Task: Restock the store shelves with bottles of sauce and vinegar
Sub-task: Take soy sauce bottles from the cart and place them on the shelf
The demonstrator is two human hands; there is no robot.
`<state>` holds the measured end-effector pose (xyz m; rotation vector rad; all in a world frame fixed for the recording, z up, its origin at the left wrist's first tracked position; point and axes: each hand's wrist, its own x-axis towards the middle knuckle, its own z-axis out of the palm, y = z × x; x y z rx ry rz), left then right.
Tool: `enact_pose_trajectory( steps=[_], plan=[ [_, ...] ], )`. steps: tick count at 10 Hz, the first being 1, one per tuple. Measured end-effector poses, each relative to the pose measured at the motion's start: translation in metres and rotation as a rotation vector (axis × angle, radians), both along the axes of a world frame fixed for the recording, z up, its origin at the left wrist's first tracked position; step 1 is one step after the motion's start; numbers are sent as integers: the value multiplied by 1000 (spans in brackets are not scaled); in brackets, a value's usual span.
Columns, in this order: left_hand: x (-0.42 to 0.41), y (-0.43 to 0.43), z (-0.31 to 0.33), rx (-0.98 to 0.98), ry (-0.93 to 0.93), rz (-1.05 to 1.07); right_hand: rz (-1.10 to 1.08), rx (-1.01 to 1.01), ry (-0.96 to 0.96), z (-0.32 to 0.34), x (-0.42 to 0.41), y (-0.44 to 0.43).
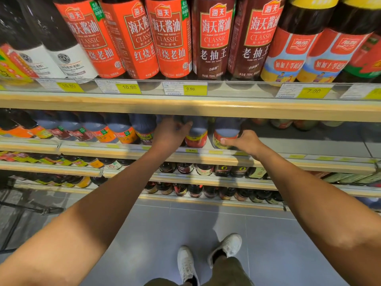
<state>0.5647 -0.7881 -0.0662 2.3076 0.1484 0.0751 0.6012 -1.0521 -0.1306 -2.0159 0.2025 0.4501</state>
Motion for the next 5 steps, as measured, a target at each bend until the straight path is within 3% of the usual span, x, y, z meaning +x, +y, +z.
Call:
enact_pose_trajectory(
  steps=[1,2,3,5],
  plan=[
    [18,-12,15,1,164,-39,-30,-95,-38,15,-1,-2],
    [34,-22,25,207,469,-75,-96,-109,-75,20,-3,-3],
    [40,-23,28,150,646,-88,-99,-56,-69,20,-4,-4],
    [42,-17,21,125,655,-50,-56,-18,-61,17,-3,0]
  ],
)
